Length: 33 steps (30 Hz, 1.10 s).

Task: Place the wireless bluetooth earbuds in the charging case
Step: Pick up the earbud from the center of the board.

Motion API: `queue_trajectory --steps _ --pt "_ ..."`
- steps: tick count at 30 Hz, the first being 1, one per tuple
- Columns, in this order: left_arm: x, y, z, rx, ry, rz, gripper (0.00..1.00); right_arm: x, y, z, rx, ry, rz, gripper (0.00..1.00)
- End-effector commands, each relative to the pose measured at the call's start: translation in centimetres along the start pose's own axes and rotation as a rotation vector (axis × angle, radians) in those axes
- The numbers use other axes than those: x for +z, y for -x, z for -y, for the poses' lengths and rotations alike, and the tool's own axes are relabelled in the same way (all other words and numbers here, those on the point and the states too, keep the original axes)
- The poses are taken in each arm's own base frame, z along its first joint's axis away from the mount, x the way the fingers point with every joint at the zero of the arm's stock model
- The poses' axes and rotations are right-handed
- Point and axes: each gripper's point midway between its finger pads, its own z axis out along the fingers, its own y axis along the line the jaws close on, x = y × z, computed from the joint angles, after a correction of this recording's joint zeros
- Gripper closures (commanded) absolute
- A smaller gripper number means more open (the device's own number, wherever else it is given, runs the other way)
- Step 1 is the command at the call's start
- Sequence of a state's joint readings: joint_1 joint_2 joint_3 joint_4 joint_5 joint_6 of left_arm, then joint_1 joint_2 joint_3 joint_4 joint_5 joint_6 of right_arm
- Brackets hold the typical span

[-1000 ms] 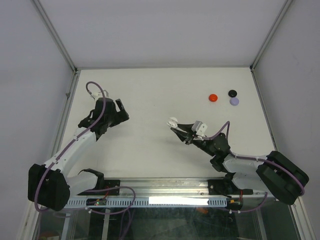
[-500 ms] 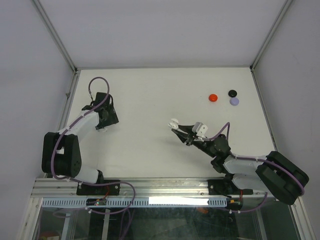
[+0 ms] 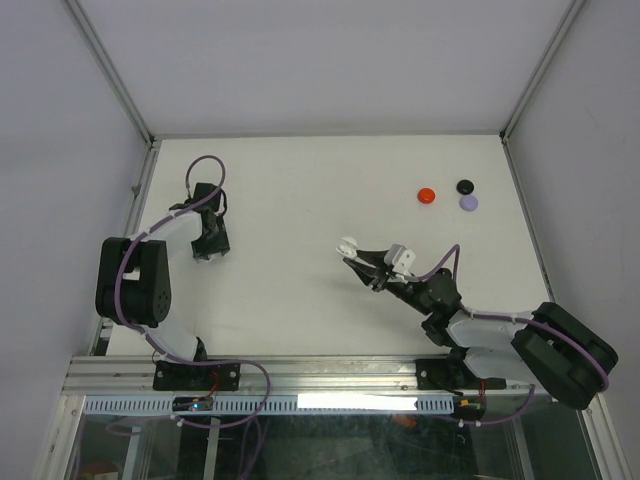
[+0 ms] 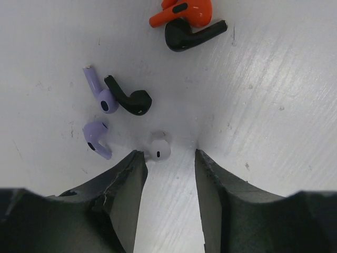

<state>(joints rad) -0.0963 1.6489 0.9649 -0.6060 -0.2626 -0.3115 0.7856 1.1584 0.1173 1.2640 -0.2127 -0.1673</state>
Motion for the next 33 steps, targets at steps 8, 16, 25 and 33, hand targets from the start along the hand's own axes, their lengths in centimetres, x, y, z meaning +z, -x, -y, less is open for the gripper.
queue_trajectory --steps 8,16,25,33 --pt "-1.3 -0.7 3.0 -0.053 -0.169 -0.083 0.6 0.2 2.1 0.6 -0.041 -0.028 0.072 1.0" --pt "-2.8 0.7 2.2 -0.076 -0.127 -0.053 0.6 0.2 2.2 0.5 -0.042 -0.022 0.074 1.0" --pt "-3.3 2.2 1.5 -0.03 -0.084 -0.025 0.61 0.3 2.1 0.5 -0.04 -0.018 0.07 1.0" --pt "-1.7 1.5 2.0 0.04 -0.076 -0.082 0.68 0.3 2.0 0.4 -0.037 -0.013 0.066 1.0"
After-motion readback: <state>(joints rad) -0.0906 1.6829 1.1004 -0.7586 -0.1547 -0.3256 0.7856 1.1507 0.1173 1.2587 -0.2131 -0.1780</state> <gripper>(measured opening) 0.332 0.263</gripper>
